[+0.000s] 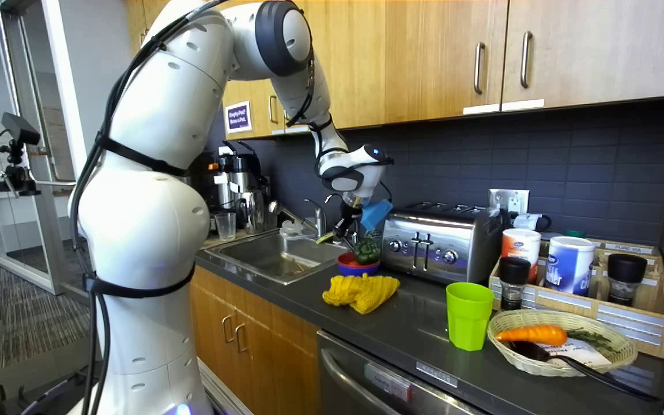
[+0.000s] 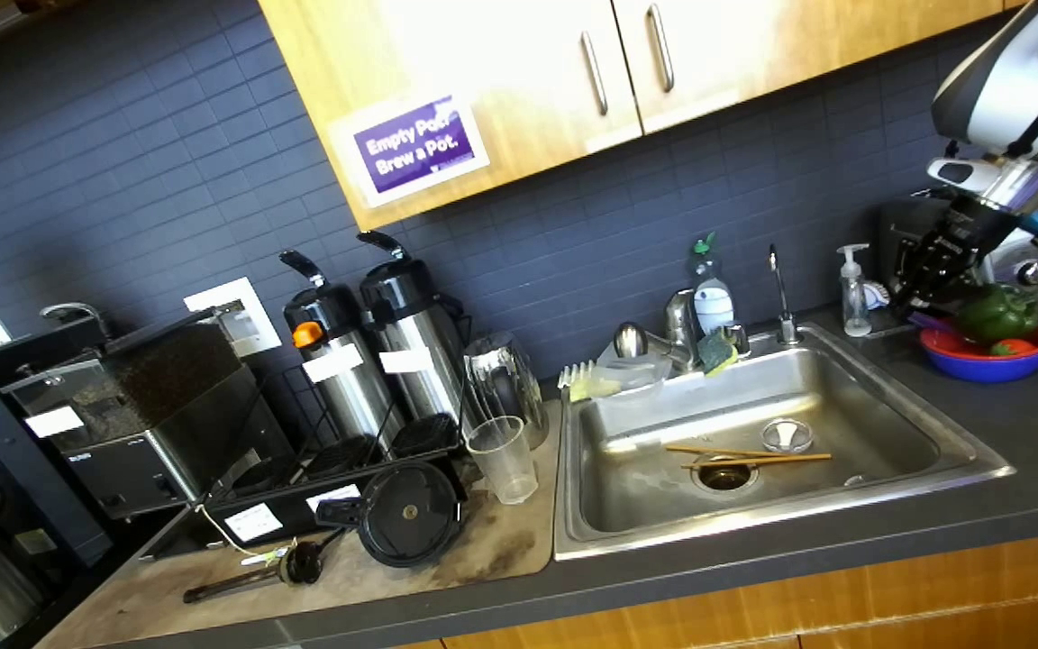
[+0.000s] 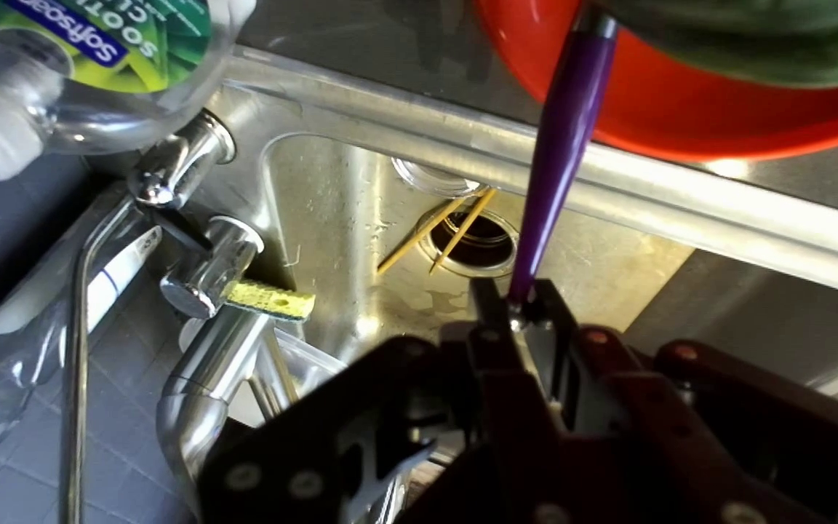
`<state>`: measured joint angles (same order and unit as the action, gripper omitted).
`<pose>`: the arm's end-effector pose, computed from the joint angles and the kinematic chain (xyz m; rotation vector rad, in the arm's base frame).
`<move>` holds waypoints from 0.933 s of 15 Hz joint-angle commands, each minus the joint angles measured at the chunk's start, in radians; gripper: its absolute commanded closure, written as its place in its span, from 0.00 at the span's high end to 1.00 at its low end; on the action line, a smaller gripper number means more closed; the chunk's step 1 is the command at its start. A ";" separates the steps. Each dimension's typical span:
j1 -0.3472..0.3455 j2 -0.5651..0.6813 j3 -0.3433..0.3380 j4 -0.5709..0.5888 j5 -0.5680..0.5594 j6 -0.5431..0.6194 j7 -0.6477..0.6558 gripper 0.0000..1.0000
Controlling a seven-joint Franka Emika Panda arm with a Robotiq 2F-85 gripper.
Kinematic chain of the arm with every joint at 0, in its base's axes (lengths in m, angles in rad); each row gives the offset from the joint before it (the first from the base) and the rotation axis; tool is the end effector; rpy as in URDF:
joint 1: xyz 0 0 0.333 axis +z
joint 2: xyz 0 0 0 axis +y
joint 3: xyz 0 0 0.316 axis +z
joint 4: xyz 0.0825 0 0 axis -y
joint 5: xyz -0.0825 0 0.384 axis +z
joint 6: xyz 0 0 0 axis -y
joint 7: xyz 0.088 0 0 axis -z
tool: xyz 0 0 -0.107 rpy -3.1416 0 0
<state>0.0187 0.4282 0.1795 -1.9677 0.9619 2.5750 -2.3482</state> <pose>0.6194 0.1050 0.2686 -1.8270 -2.1450 -0.9262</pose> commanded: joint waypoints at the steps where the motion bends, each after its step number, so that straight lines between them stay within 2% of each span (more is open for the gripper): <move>1: -0.007 -0.022 0.009 -0.001 0.001 0.006 -0.008 0.03; 14: 0.017 0.001 0.020 0.057 -0.033 -0.129 0.012 0.03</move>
<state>0.0297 0.4273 0.1962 -1.9306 0.9473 2.4680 -2.3474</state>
